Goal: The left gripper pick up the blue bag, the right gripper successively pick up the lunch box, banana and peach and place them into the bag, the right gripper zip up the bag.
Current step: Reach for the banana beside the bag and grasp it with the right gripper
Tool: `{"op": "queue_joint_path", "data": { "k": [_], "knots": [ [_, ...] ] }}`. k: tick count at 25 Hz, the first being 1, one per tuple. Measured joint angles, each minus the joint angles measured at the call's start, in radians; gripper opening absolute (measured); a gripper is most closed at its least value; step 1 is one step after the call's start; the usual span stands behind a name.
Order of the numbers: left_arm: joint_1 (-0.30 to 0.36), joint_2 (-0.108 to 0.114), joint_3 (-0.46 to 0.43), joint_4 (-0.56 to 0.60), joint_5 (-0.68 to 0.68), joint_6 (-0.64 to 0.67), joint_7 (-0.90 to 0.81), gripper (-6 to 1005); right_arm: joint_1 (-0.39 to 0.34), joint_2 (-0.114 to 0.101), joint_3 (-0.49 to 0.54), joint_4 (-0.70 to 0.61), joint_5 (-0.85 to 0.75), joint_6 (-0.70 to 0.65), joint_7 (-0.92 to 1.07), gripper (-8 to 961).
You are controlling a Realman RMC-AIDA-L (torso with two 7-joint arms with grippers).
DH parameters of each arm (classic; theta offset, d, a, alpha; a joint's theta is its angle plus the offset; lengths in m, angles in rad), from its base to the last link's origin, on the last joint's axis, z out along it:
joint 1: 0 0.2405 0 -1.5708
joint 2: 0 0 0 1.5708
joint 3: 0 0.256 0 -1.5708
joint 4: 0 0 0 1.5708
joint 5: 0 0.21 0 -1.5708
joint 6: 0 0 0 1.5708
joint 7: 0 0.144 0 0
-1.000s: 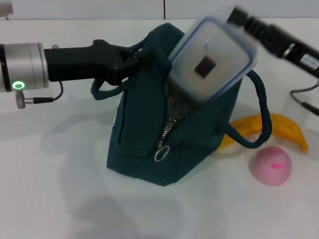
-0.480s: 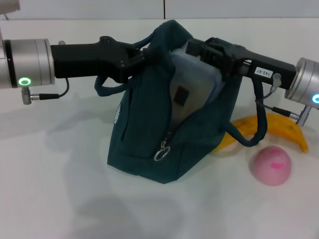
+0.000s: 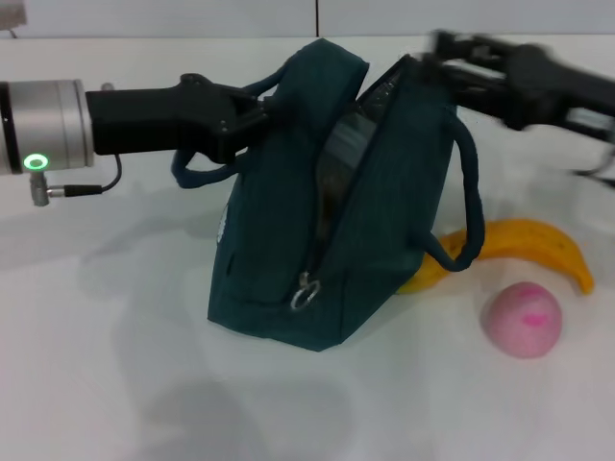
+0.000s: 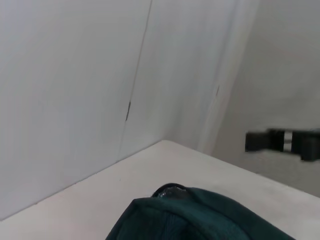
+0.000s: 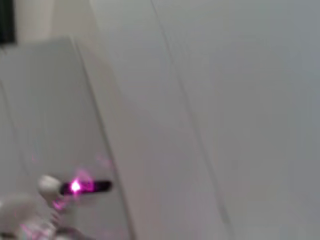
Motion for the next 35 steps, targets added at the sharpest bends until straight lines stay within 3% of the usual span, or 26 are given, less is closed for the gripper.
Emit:
{"op": "queue_joint_path", "data": {
  "k": [2,3,6,8,11,18,25,35],
  "knots": [
    [0.007,0.002,0.0,0.0,0.004,0.001,0.0,36,-0.076,-0.009,0.054,-0.158,-0.118,0.051,0.072,485],
    [0.014,0.004,0.0,0.0,0.008,0.001,0.0,36,-0.113,-0.003,0.091,-0.24,-0.205,0.081,0.118,531],
    [0.02,0.007,-0.001,-0.001,0.012,0.001,0.0,36,-0.191,0.044,0.212,-0.425,-0.47,0.119,0.261,658],
    [0.018,0.008,-0.001,-0.003,0.02,0.001,0.0,36,-0.204,0.056,0.26,-0.483,-0.588,0.091,0.334,725],
    [0.012,0.008,0.0,-0.004,0.024,0.0,0.0,36,-0.159,0.044,0.29,-0.511,-0.778,-0.007,0.483,826],
    [-0.004,-0.001,0.004,-0.005,0.024,0.0,0.01,36,-0.018,0.053,0.289,-0.509,-1.128,-0.104,0.618,807],
    [-0.006,-0.005,0.004,-0.005,0.025,0.001,0.007,36,0.126,0.058,0.275,-0.473,-1.332,-0.183,0.686,789],
    [-0.007,-0.012,0.005,-0.007,0.023,0.005,0.005,36,0.234,0.069,0.176,-0.386,-1.444,-0.189,0.701,762]
  ]
}}
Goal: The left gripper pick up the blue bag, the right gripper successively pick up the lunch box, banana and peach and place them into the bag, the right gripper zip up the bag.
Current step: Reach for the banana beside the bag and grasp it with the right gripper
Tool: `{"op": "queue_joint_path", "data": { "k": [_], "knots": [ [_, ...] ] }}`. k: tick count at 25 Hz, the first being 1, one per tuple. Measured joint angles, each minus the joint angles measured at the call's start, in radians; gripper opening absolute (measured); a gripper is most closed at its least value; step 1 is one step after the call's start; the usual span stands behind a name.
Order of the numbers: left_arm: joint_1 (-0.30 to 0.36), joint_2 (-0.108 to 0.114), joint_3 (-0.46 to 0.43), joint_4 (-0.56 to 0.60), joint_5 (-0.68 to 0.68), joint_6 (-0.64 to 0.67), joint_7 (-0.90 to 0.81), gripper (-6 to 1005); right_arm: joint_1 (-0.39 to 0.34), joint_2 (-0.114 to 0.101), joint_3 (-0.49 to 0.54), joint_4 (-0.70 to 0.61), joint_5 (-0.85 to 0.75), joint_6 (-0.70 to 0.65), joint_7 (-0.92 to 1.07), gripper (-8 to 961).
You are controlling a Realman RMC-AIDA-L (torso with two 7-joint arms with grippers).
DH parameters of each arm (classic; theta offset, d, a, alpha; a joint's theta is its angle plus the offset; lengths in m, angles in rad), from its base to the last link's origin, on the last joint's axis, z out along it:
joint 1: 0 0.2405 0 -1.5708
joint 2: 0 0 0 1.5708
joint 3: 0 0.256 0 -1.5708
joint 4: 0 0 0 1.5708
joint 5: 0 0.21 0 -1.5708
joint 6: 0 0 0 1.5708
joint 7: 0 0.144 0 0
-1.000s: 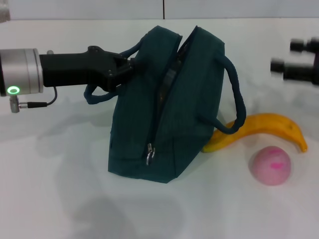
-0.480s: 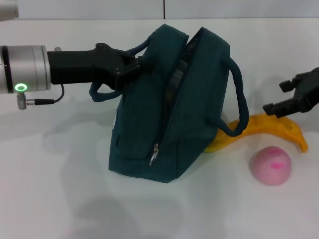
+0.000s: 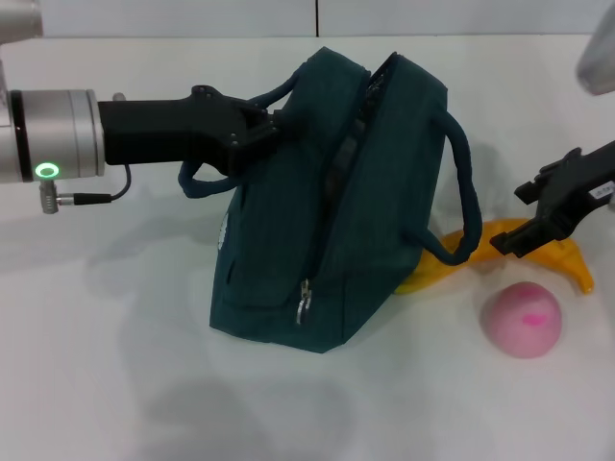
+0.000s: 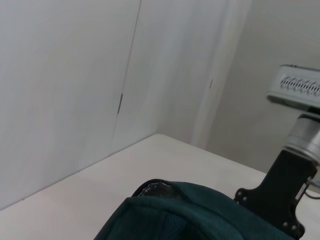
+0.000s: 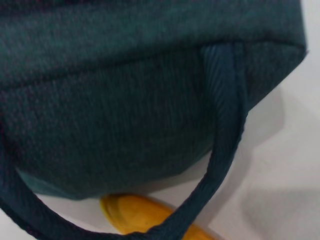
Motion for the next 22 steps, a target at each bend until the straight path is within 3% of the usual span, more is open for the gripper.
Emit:
{"op": "queue_joint_path", "data": {
  "k": [5,15,22],
  "knots": [
    [-0.001,-0.001,0.002,-0.004,-0.007,0.001,-0.001,36,0.053,0.0,-0.066,0.059,-0.022,0.024,-0.006,749],
    [-0.01,-0.004,0.002,-0.008,-0.008,0.001,-0.001,36,0.149,0.001,-0.095,0.214,-0.061,0.084,-0.015,722],
    [-0.012,-0.005,0.002,-0.016,-0.013,0.0,0.003,36,0.175,0.005,-0.142,0.266,-0.064,0.103,-0.022,703]
  ]
}}
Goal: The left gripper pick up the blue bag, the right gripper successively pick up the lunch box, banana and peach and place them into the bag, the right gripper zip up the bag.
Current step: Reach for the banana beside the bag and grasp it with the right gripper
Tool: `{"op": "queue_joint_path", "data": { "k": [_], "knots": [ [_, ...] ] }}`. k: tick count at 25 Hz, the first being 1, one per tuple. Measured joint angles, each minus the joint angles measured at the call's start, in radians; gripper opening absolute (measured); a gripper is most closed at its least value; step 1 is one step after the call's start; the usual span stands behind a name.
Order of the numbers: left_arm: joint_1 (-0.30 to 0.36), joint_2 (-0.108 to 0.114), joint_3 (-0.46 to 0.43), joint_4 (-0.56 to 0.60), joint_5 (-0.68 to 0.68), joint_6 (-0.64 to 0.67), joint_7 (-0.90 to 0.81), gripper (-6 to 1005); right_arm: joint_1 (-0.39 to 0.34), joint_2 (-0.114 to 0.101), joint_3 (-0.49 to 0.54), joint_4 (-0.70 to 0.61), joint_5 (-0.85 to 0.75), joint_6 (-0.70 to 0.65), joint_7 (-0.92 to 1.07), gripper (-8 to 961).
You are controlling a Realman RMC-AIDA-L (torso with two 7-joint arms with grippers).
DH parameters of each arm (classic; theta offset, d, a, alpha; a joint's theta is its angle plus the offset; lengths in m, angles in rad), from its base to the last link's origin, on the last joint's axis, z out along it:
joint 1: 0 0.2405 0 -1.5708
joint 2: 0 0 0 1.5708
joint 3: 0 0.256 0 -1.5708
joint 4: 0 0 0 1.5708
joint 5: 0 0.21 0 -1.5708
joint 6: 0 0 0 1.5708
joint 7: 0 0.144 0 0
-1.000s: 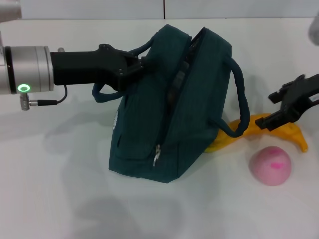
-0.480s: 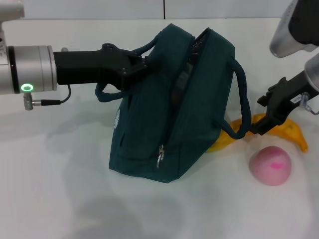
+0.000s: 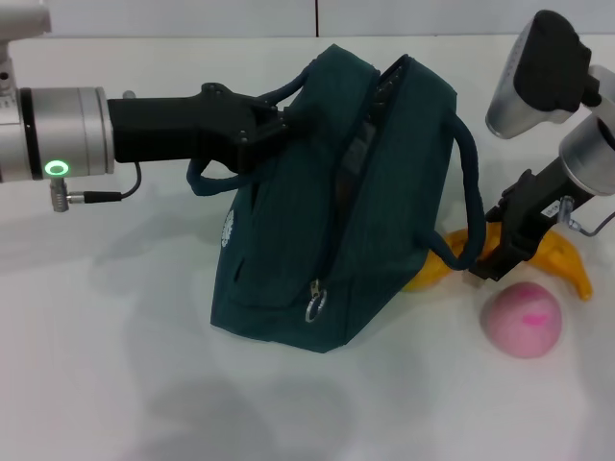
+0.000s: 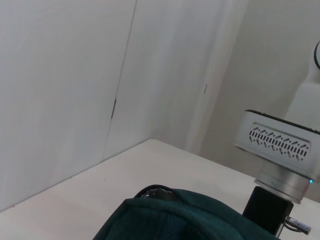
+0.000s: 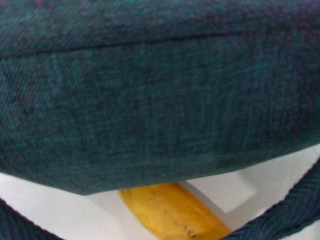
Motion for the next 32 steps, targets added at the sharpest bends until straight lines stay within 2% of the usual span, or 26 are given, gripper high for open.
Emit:
{"op": "queue_joint_path", "data": {
  "k": [8,13,16,22,25,27,32],
  "knots": [
    [0.0,0.001,0.0,-0.003,-0.002,-0.002,0.002,36,0.0,-0.003,0.001,0.001,-0.005,0.005,0.011,682],
    [0.002,0.003,-0.003,-0.003,-0.002,-0.001,0.002,36,-0.019,-0.007,0.069,-0.015,-0.013,-0.005,0.012,598],
    [0.006,0.004,-0.006,-0.002,-0.007,0.0,0.002,36,-0.074,-0.008,0.145,-0.094,-0.043,-0.039,0.031,563],
    [0.019,0.007,-0.006,0.005,-0.05,0.005,0.011,36,-0.235,-0.005,0.26,-0.331,-0.048,-0.061,0.086,511],
    [0.025,0.008,-0.007,0.004,-0.062,0.013,0.029,36,-0.293,-0.003,0.316,-0.381,0.009,-0.051,0.08,365],
    [0.028,0.008,-0.008,0.004,-0.062,0.015,0.033,36,-0.31,-0.006,0.33,-0.384,0.055,-0.052,0.063,267],
    [0.023,0.01,-0.007,0.0,-0.063,0.016,0.034,36,-0.306,-0.004,0.327,-0.36,0.082,-0.07,0.058,231]
  ]
}}
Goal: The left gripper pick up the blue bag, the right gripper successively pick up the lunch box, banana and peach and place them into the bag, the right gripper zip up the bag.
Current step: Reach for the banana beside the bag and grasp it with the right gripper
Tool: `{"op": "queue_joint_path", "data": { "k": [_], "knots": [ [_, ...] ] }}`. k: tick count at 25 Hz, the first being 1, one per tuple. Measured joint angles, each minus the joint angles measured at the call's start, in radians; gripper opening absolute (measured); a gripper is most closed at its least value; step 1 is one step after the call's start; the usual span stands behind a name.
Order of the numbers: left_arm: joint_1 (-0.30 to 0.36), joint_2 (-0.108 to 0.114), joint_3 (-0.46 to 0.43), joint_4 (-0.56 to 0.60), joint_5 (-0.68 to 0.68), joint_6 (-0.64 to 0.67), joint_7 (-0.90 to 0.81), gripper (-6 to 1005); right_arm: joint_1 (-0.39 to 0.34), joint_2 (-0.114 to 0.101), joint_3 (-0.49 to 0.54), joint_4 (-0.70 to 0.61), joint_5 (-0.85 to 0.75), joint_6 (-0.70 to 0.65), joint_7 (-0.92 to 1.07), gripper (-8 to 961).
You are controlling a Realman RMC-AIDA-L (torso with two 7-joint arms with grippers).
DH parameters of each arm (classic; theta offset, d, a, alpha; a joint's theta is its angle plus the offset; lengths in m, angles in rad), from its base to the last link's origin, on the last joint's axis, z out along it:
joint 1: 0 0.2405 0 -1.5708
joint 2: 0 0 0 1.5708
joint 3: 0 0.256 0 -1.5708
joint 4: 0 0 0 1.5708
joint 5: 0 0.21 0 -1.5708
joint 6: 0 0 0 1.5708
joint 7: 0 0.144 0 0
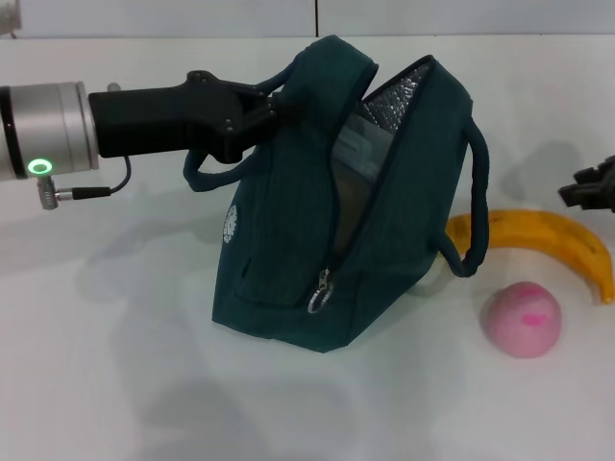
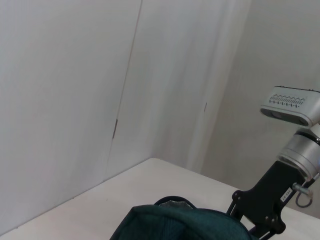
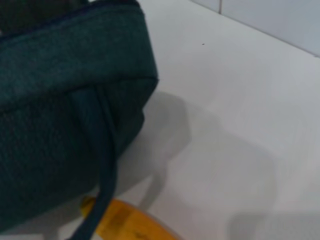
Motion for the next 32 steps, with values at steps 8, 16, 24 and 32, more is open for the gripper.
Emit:
{"op": "queue_joint_path", "data": {
  "k": [8,16,24,32],
  "knots": [
    [-0.006,0.0,0.002,0.002,0.001,0.001,-0.001,36,0.071,0.0,-0.045,0.075,0.019,0.003,0.021,445],
    [-0.01,0.0,0.003,0.005,0.004,0.001,-0.007,36,0.174,0.001,-0.149,0.219,-0.029,0.028,0.022,692],
    [-0.011,-0.003,0.004,0.005,0.005,0.001,-0.005,36,0.219,0.002,-0.166,0.314,-0.104,0.079,0.029,855],
    [-0.011,-0.004,0.004,0.005,0.002,-0.001,-0.007,36,0.233,0.002,-0.204,0.361,-0.115,0.112,0.029,871]
  ]
}}
